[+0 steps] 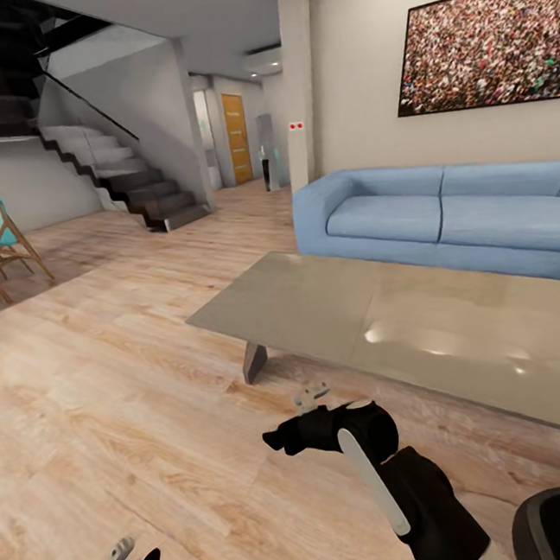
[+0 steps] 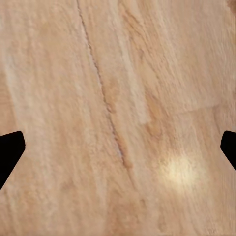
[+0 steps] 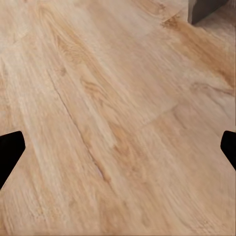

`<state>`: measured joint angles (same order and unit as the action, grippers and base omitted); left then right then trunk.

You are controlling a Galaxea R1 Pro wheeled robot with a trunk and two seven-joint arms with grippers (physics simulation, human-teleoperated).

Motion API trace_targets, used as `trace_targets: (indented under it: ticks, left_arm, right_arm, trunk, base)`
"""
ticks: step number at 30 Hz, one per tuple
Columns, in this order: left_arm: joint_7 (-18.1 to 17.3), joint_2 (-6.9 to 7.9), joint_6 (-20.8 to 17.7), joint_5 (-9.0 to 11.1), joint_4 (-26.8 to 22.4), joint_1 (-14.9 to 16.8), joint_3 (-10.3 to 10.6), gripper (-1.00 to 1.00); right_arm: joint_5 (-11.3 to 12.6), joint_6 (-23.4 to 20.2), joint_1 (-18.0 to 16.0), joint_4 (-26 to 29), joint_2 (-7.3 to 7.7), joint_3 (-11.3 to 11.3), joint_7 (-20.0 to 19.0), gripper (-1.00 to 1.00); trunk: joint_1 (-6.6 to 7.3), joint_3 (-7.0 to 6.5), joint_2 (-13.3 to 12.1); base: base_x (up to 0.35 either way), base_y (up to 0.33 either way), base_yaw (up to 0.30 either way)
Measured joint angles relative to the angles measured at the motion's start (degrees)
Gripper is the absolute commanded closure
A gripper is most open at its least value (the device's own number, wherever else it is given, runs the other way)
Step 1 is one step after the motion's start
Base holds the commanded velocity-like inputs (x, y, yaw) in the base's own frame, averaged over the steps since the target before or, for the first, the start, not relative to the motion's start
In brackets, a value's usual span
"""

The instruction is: Place each of the two pumpkins and all three candles from the living room inside a cabinet in the living room (use any cabinet), then make sure every cabinet is closed, and position the cauldron so it is next to a table in the living room.

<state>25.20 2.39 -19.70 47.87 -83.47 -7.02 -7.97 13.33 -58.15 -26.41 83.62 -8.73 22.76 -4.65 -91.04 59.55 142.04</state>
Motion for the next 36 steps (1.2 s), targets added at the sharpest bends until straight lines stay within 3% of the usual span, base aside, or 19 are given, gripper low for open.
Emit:
trace_targets:
  ticks: [10,15,16,18,23,36]
  left_arm:
    - [0.2,0.11,0.0,0.1,-0.3,0.0,-1.0,-1.0]
    - [0.3,-0.23,-0.2,0.8,-0.6,0.0,-4.5,-1.0]
    - [0.3,-0.41,-0.2,1.2,-0.7,0.0,-5.2,-1.0]
    - [0.1,-0.73,-0.2,1.7,-0.9,0.0,-5.9,-1.0]
    - [0.1,-1.28,-0.2,1.6,-1.0,-0.2,-6.3,-1.0]
    - [-3.2,-1.23,0.0,1.2,-1.1,-4.1,-6.5,-1.0]
  right_arm:
    - [1.6,2.2,-0.4,-3.7,-0.6,-0.2,0.1,-1.0]
    - [3.1,2.1,-0.5,-4.0,-0.64,-0.3,0.0,-1.0]
    - [3.9,2.0,-0.5,-4.0,-0.64,-0.9,0.0,-1.0]
    - [7.5,1.8,-0.5,-4.2,-0.63,-4.1,0.0,-1.0]
    - [10.9,1.7,-0.5,-4.2,-0.58,-6.0,0.0,-1.0]
    - [11.9,1.5,-0.5,-4.2,-0.44,-6.5,-0.1,-1.0]
  trunk:
    - [0.0,0.0,0.0]
    - [0.0,0.0,0.0]
    - [0.0,0.0,0.0]
    - [0.0,0.0,0.0]
    - [0.0,0.0,0.0]
    - [0.0,0.0,0.0]
  base:
    - [0.0,0.0,0.297]
    - [0.0,0.0,0.297]
    - [0.0,0.0,0.297]
    - [0.0,0.0,0.297]
    - [0.0,0.0,0.297]
    - [0.0,0.0,0.297]
